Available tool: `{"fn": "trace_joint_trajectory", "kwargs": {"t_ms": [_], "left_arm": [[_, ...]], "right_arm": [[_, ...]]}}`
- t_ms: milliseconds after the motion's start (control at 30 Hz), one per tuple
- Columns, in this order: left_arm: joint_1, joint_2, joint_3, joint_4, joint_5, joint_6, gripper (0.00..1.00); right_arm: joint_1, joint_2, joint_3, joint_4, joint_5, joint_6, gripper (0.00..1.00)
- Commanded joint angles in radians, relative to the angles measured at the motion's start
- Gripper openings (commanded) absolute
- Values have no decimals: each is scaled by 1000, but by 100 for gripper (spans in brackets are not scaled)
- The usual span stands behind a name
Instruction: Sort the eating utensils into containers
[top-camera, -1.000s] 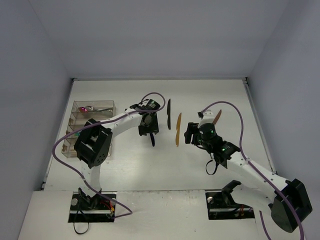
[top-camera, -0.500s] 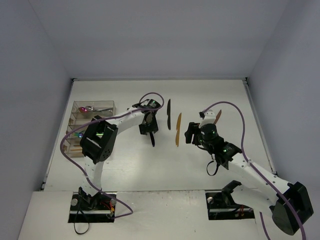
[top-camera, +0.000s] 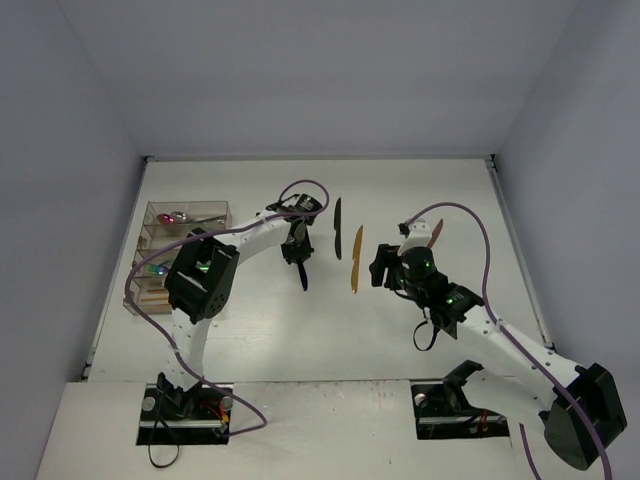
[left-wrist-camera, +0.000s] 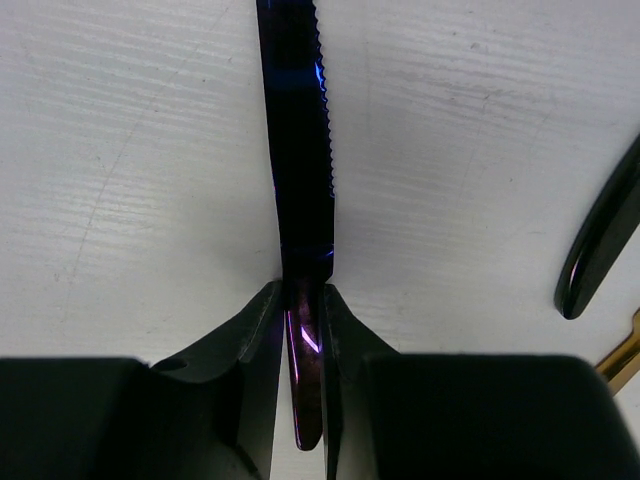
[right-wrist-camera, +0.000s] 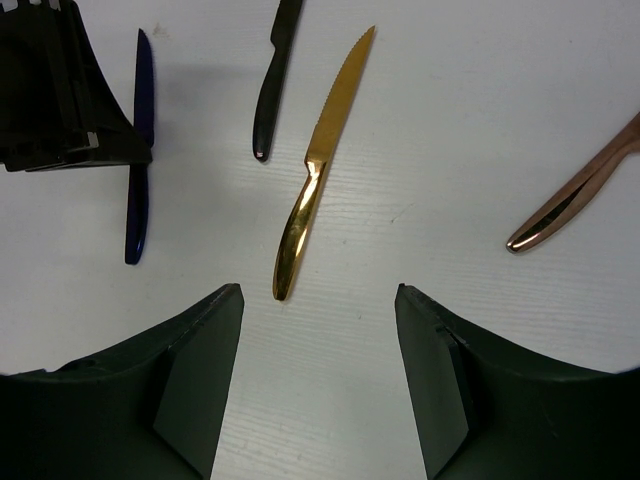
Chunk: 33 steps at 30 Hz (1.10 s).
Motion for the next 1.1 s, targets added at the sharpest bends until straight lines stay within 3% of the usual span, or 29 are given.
{"fn": "trace_joint_trajectory", "kwargs": {"t_ms": [0,267,500,633,833,1067], "left_arm": [[-4,86,-36,-49,-21,46,0],[30,-157,-10,-65,-64,118,0],[137,-371,-38,-75,-38,57,0],[239,-439,-91,-73,-40,9,0],[490,-534,-233,-12,1,-125,0],[667,-598,-328,86,-32,-273,0]], "right_arm": [[-5,-16,6,35,9,6,60],[-7,-33,1,35,14,5,60],[-7,-29,5,35,8,2,60],[-9,-41,-1,34,8,1,60],[-11,-54,-10,33,10,-1,60],[-13,-56,-14,33,1,0,60]]}}
